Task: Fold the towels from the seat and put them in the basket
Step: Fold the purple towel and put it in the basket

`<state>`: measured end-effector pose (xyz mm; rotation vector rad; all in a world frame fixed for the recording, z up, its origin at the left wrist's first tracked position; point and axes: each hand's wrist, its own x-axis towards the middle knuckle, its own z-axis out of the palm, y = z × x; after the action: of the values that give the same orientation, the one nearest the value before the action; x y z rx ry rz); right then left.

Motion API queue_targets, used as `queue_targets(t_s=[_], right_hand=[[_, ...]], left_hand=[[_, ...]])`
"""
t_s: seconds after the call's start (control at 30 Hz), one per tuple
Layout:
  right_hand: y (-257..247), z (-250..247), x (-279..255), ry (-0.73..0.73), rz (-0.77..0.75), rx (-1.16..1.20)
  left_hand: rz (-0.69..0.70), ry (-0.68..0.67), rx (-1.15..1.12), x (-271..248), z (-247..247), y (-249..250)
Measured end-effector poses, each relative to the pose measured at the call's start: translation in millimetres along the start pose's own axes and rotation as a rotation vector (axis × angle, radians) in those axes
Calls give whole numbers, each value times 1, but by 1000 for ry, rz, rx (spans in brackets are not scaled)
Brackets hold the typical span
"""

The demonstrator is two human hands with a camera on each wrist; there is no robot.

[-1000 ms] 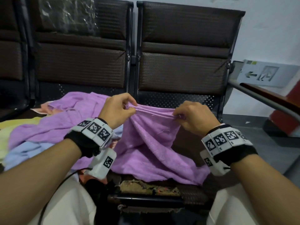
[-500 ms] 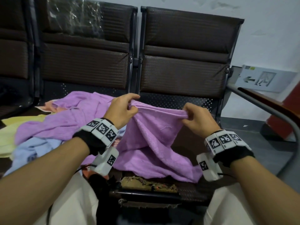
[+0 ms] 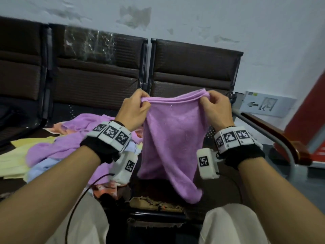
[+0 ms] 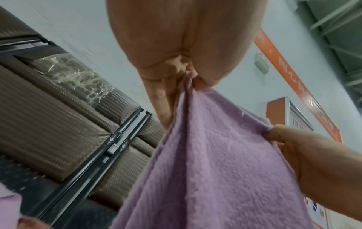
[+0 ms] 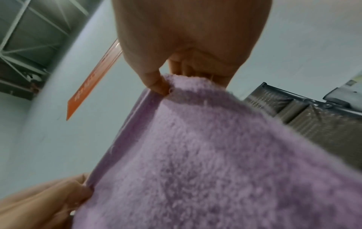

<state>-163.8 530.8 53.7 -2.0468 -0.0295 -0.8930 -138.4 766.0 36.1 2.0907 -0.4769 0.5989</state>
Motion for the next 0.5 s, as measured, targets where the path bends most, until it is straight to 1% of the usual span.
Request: queue_targets(t_s=[0.1,0.27,0.33,0.4,0.5], right_hand=[[-13,-4,19,59,-29,19],[-6,-3,42,58,8,14],[-3,-4,50,56,24,82],[-4,-7,47,56,0,189],[-5,-10,18,37,-29,365]], left_hand=[[-8,4,18,23,-9,12],[-50,-23,66,58,2,17],[-26,4,18,69,8,21],[7,48,-65,74,13,26],[40,112,-214,61,20,29]])
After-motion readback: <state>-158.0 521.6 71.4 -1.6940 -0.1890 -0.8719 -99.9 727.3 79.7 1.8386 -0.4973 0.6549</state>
